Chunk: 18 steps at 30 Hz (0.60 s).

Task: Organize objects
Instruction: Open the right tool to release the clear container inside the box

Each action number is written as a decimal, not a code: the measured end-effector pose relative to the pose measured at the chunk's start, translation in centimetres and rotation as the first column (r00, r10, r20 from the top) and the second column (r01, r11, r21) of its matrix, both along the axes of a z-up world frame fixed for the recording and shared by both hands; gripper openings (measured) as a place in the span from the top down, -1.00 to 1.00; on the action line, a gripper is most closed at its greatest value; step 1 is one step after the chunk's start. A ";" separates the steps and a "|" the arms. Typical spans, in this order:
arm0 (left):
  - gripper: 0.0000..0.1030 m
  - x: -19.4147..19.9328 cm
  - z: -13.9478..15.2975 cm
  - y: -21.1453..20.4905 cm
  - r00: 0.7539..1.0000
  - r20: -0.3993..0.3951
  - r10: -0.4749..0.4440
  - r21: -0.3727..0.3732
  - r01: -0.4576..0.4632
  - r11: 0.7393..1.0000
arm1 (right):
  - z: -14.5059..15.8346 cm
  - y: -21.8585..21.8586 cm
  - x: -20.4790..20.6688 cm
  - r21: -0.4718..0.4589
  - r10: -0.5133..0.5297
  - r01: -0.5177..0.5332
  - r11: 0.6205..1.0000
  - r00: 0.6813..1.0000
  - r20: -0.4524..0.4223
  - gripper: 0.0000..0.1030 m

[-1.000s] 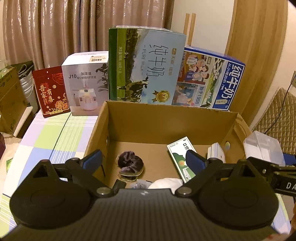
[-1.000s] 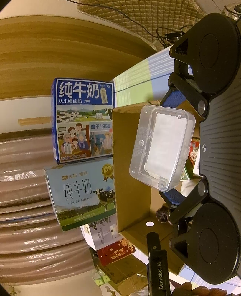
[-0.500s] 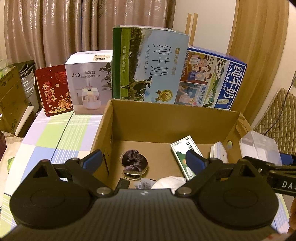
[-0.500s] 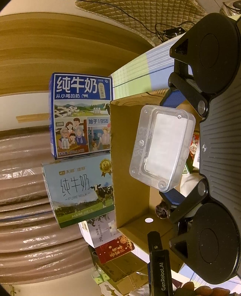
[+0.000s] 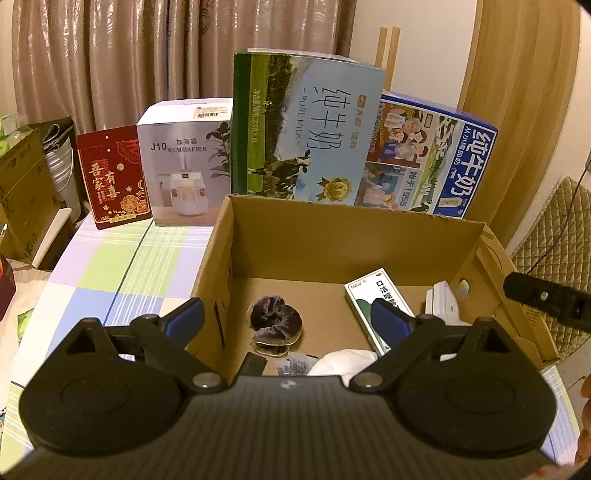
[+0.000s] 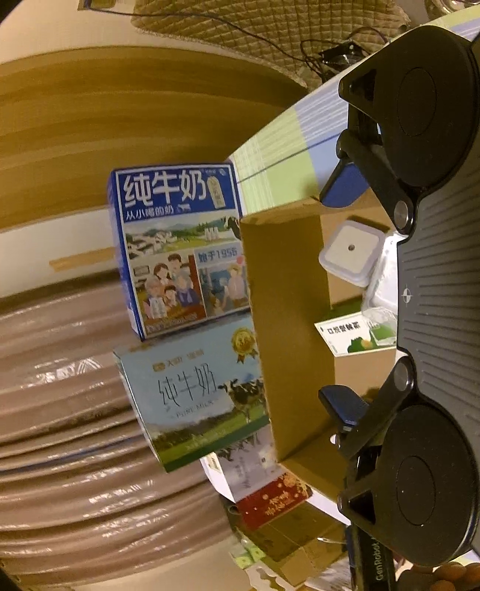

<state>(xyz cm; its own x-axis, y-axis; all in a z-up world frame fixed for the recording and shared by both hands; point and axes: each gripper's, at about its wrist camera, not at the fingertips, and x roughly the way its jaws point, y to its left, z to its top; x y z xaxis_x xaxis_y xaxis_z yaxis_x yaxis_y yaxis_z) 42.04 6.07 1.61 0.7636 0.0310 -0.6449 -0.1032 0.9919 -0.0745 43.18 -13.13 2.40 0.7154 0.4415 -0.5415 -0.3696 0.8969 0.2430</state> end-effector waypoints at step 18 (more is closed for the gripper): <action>-0.96 -0.1 -0.1 -0.9 1.000 -0.003 -0.020 0.028 0.021 0.999 | -0.4 -0.1 0.0 -0.042 0.008 -0.009 0.999 1.000 -0.022 -0.96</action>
<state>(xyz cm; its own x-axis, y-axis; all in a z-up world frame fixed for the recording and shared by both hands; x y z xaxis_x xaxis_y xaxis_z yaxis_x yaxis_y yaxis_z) 41.92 5.19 1.50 0.7625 0.0335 -0.6461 -0.0830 0.9955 -0.0463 43.18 -13.26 2.02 0.6996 0.4244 -0.5748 -0.3725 0.9031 0.2135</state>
